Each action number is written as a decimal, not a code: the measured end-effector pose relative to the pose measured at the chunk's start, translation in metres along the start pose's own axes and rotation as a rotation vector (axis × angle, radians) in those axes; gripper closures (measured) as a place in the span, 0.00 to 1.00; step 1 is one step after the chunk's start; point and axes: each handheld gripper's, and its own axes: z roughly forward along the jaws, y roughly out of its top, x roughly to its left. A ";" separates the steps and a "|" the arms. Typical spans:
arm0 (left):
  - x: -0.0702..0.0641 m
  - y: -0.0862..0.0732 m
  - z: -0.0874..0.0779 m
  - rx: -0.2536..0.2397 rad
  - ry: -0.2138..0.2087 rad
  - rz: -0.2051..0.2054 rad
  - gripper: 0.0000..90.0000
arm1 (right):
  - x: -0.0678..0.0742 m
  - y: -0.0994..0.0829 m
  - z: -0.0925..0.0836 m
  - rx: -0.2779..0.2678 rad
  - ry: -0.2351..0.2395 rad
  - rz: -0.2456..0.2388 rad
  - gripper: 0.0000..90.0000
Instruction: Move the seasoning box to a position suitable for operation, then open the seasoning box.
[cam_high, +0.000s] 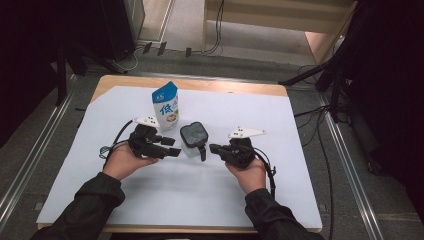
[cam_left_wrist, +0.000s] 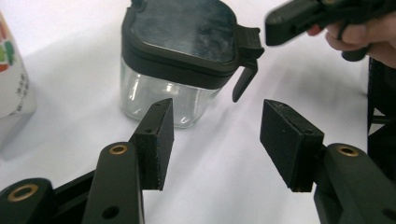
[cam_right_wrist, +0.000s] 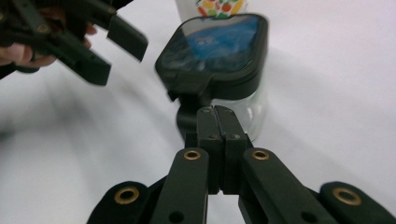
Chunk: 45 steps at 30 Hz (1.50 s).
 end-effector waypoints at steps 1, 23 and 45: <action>0.001 0.000 -0.001 -0.006 0.000 -0.002 0.49 | 0.002 -0.001 0.001 0.006 0.003 -0.001 1.00; 0.011 -0.004 -0.020 -0.057 0.071 0.039 0.39 | 0.029 -0.008 0.027 0.046 0.060 -0.035 1.00; 0.011 -0.005 -0.020 -0.057 0.074 0.037 0.40 | 0.026 -0.006 0.047 0.075 0.049 -0.022 1.00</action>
